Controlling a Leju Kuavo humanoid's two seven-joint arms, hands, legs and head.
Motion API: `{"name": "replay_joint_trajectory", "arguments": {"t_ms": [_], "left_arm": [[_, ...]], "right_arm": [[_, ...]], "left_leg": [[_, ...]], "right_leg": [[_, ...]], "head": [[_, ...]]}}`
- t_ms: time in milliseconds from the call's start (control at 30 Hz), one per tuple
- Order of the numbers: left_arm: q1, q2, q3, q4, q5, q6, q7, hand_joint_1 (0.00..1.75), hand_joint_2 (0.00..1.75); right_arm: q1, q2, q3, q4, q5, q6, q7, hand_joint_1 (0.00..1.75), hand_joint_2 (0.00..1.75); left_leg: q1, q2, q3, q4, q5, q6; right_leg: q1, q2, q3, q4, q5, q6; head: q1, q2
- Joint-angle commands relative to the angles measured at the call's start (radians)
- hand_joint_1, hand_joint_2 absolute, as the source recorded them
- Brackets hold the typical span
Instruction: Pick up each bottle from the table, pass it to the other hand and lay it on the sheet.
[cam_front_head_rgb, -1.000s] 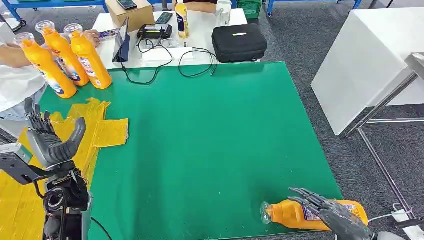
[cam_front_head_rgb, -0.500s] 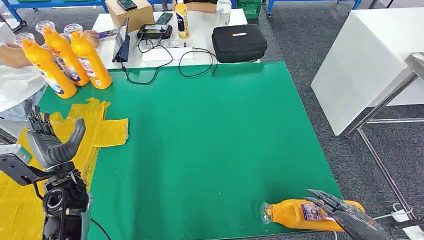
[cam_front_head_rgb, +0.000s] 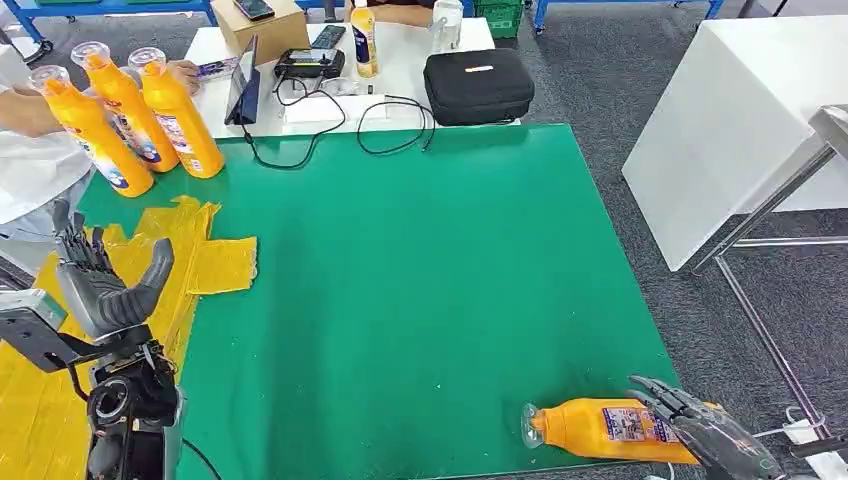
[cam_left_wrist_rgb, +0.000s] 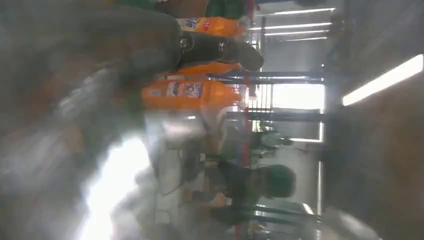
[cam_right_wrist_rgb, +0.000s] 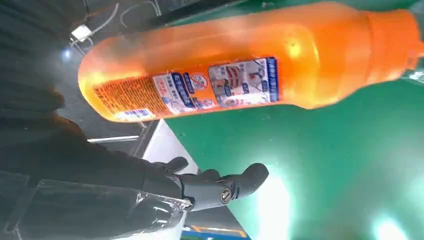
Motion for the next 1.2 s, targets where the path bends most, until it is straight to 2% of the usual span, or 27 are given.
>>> {"name": "replay_joint_trajectory", "arguments": {"t_ms": [33, 200, 400, 567, 633, 667, 700, 733, 767, 800, 833, 1200], "left_arm": [[-0.029, -0.013, -0.003, 0.051, -0.001, 0.001, 0.006, 0.0, 1.75], [-0.033, -0.013, -0.009, 0.058, 0.0, 0.002, 0.006, 0.0, 1.75], [-0.033, -0.012, -0.009, 0.058, 0.0, 0.002, 0.006, 0.0, 1.75], [-0.041, -0.015, -0.018, 0.071, 0.002, -0.002, 0.01, 0.0, 1.75], [-0.041, -0.011, -0.021, 0.079, 0.005, -0.004, 0.01, 0.0, 1.75], [-0.042, -0.011, -0.02, 0.079, 0.005, -0.003, 0.01, 0.0, 1.75], [-0.042, -0.011, -0.02, 0.08, 0.005, -0.003, 0.01, 0.0, 1.75], [-0.042, -0.011, -0.02, 0.08, 0.005, -0.003, 0.01, 0.0, 1.75], [-0.043, -0.011, -0.019, 0.083, 0.006, -0.003, 0.011, 0.0, 1.75], [-0.043, -0.01, -0.018, 0.085, 0.007, -0.003, 0.011, 0.0, 1.75], [-0.044, -0.01, -0.017, 0.086, 0.007, -0.003, 0.011, 0.0, 1.75], [-0.043, -0.014, -0.006, 0.081, 0.006, -0.006, 0.011, 0.0, 1.75]], "right_arm": [[-0.081, 0.058, 0.09, 0.165, 0.036, -0.011, 0.018, 0.0, 1.75], [-0.139, 0.076, 0.139, 0.252, 0.071, -0.031, 0.028, 0.0, 1.75], [-0.142, 0.076, 0.142, 0.26, 0.074, -0.031, 0.033, 0.0, 1.75], [-0.216, 0.105, 0.198, 0.383, 0.126, -0.054, 0.057, 0.0, 1.75], [-0.251, 0.11, 0.221, 0.44, 0.145, -0.073, 0.061, 0.03, 1.75], [-0.262, 0.111, 0.228, 0.458, 0.155, -0.079, 0.068, 0.14, 1.75], [-0.271, 0.113, 0.231, 0.471, 0.155, -0.078, 0.068, 0.45, 1.75], [-0.271, 0.113, 0.231, 0.471, 0.155, -0.078, 0.068, 1.33, 1.75], [-0.281, 0.117, 0.234, 0.484, 0.156, -0.079, 0.067, 1.64, 1.75], [-0.295, 0.125, 0.239, 0.502, 0.158, -0.089, 0.059, 1.64, 1.75], [-0.299, 0.127, 0.242, 0.504, 0.158, -0.088, 0.058, 1.75, 1.75], [-0.343, 0.175, 0.25, 0.512, 0.154, -0.123, 0.009, 1.75, 1.75]], "left_leg": [[0.002, -0.001, 0.005, -0.002, -0.001, -0.001], [0.002, 0.0, 0.004, -0.001, -0.001, -0.001], [0.002, -0.001, 0.003, -0.001, -0.001, -0.001], [0.003, 0.0, 0.007, -0.002, -0.002, -0.002], [0.002, 0.0, 0.004, -0.002, -0.001, -0.001], [0.003, 0.0, 0.006, -0.002, -0.001, -0.002], [0.003, 0.0, 0.005, -0.002, -0.001, -0.002], [0.002, 0.0, 0.004, -0.001, 0.0, -0.001], [0.002, -0.001, 0.003, -0.001, 0.0, -0.001], [0.002, -0.001, 0.003, -0.001, 0.0, -0.001], [0.003, -0.001, 0.005, -0.001, -0.001, -0.001], [0.003, 0.001, 0.008, -0.001, -0.001, -0.002]], "right_leg": [[0.002, -0.001, 0.006, -0.004, -0.001, -0.001], [0.002, -0.001, 0.005, -0.003, 0.0, -0.001], [0.002, -0.001, 0.003, -0.002, 0.0, -0.001], [0.003, 0.0, 0.008, -0.005, 0.0, -0.001], [0.002, 0.0, 0.005, -0.004, 0.0, -0.001], [0.003, -0.001, 0.008, -0.005, 0.0, -0.001], [0.003, -0.001, 0.006, -0.004, 0.0, -0.001], [0.002, -0.001, 0.005, -0.004, 0.0, -0.001], [0.002, -0.001, 0.004, -0.003, 0.0, -0.001], [0.002, -0.001, 0.004, -0.002, 0.0, 0.0], [0.003, -0.001, 0.006, -0.004, 0.0, -0.001], [0.003, 0.0, 0.007, -0.004, 0.0, -0.001]], "head": [[0.0, 0.0], [0.0, 0.0], [0.0, 0.0], [0.0, 0.0], [0.0, 0.0], [0.0, 0.0], [0.0, 0.0], [0.0, 0.0], [0.0, 0.0], [0.0, 0.0], [0.0, 0.0], [0.0, 0.0]]}}
